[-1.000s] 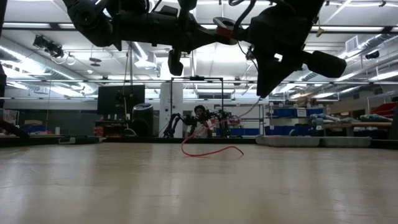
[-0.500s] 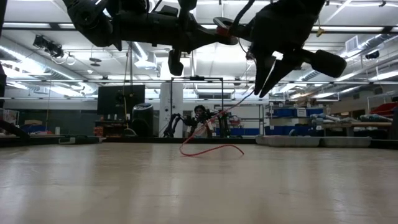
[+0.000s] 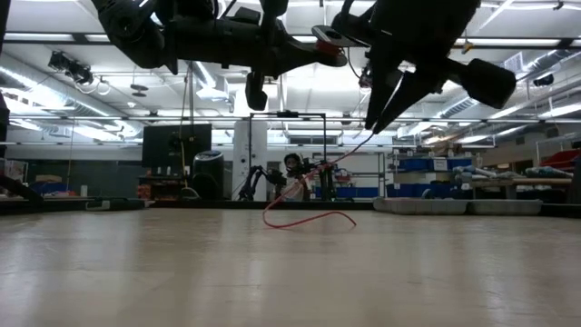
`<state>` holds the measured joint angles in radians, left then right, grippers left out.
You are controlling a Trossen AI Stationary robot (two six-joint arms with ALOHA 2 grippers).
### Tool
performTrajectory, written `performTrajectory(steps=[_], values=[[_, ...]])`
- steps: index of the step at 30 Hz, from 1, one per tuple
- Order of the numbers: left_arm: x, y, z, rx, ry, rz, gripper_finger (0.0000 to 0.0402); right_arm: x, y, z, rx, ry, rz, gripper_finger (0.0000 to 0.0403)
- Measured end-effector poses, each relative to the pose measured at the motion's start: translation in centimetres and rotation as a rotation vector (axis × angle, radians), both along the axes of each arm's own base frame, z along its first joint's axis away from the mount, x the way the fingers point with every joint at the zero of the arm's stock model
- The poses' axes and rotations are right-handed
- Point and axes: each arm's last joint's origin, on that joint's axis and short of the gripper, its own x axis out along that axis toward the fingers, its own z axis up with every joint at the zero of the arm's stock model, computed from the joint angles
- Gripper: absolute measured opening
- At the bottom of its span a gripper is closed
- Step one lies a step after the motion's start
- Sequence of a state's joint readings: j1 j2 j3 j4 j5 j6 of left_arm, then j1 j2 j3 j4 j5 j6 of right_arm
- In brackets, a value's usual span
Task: Coil cords
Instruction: Coil the red cable wire onto the black spool
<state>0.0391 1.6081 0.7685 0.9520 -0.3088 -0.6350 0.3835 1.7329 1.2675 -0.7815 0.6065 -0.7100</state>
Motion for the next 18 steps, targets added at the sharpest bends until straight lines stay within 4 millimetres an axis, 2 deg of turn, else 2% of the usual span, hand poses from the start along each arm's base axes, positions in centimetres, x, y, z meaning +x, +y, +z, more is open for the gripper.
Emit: performTrajectory(steps=[10,18], values=[[0.0,0.0,0.0,-0.001,0.0,0.0,0.0003,0.5,-2.6,-0.1,-0.015,0.042,-0.057,0.0045],[0.0,0.0,0.0,-0.002,-0.001,0.0,0.0003,0.6,-3.0,-0.2,0.015,0.073,-0.035,0.004]])
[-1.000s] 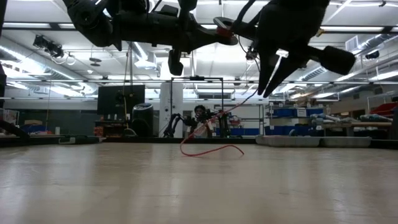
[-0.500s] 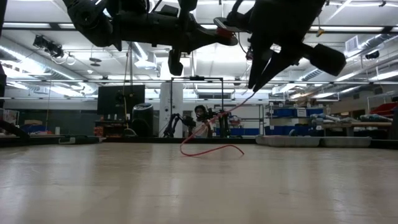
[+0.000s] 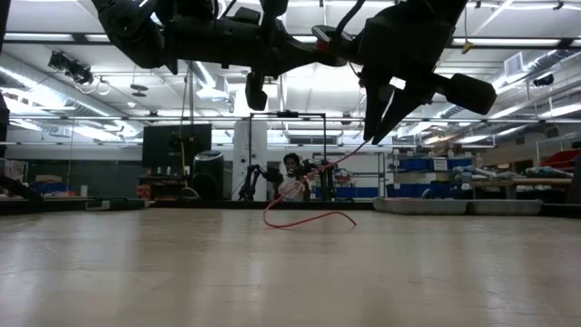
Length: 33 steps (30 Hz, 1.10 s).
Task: Coil cords
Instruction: Coil the red cable wire onto the black spool
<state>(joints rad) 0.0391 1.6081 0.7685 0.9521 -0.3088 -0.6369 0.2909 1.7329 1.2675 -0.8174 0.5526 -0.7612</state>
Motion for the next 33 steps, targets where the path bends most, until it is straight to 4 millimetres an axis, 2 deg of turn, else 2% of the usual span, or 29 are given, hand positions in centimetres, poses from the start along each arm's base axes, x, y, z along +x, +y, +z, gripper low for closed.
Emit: performTrajectory(steps=[10,14,22,26,33], values=[[0.0,0.0,0.0,0.0,0.0,0.0,0.0003,0.0,-0.2,0.0,-0.014,-0.005,-0.02,0.0005],[0.0,0.0,0.0,0.0,0.0,0.0,0.0003,0.1,-0.2,0.1,-0.019,-0.064,-0.081,0.0003],[0.0,0.0,0.0,-0.013,-0.005,-0.001,0.0003,1.4,1.3,0.8,0.077,-0.243,-0.073,0.0001],[0.0,0.0,0.0,0.0,0.0,0.001,0.0003,2.0,1.2,2.4,0.142,-0.397,-0.165,0.0001],[0.0,0.0,0.0,0.083,0.03,0.01,0.0003,2.2,1.4,5.6,0.417,-0.649,-0.27,0.0]])
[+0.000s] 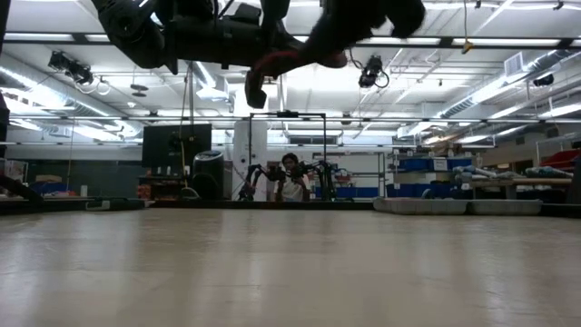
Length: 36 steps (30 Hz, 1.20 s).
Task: Coil cords
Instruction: Coil the red cable wire onto the black spool
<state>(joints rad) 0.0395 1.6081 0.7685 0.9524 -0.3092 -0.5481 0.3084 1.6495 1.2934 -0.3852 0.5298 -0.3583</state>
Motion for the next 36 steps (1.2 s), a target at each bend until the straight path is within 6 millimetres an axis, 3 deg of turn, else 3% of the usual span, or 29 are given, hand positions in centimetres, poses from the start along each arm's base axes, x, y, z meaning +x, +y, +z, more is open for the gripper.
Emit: performTrajectory(steps=[5,11,17,22,36], values=[[0.0,-0.1,0.3,0.144,0.017,-0.007,0.0003,0.5,0.3,0.6,0.08,-0.076,0.041,0.0],[-0.2,-0.7,1.1,0.304,-0.054,-0.153,0.0003,0.5,1.4,1.2,0.13,-0.12,0.126,0.0],[-0.2,-0.8,1.3,0.333,-0.082,-0.172,0.0003,0.6,2.8,2.7,0.05,-0.253,0.176,0.0],[-0.2,-1.1,1.4,0.344,-0.085,-0.178,0.0003,0.2,3.6,3.1,-0.058,-0.295,0.112,0.0],[-0.6,-2.7,2.5,0.407,-0.195,-0.192,0.0003,0.7,3.7,4.7,-0.025,-0.452,0.115,0.0]])
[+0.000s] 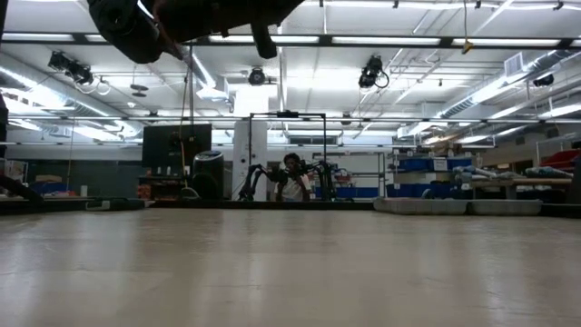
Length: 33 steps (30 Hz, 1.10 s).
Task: Coil cords
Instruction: Coil the red cable wire onto the black spool
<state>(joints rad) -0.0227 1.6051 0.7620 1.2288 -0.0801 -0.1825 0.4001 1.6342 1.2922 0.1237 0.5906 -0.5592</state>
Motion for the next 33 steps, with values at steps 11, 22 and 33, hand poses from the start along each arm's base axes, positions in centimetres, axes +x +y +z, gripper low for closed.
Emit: performTrajectory(steps=[11,22,33], values=[[0.1,0.1,-0.4,-0.012,0.035,0.032,0.0003,-0.1,0.8,1.2,-0.007,-0.105,0.05,0.0],[0.1,0.1,-0.5,-0.013,0.035,0.035,0.0003,0.0,0.3,1.7,-0.037,-0.142,-0.054,0.0],[0.1,0.1,-0.4,-0.024,0.029,0.052,0.0003,0.6,-2.0,1.9,0.081,-0.2,-0.231,0.0]])
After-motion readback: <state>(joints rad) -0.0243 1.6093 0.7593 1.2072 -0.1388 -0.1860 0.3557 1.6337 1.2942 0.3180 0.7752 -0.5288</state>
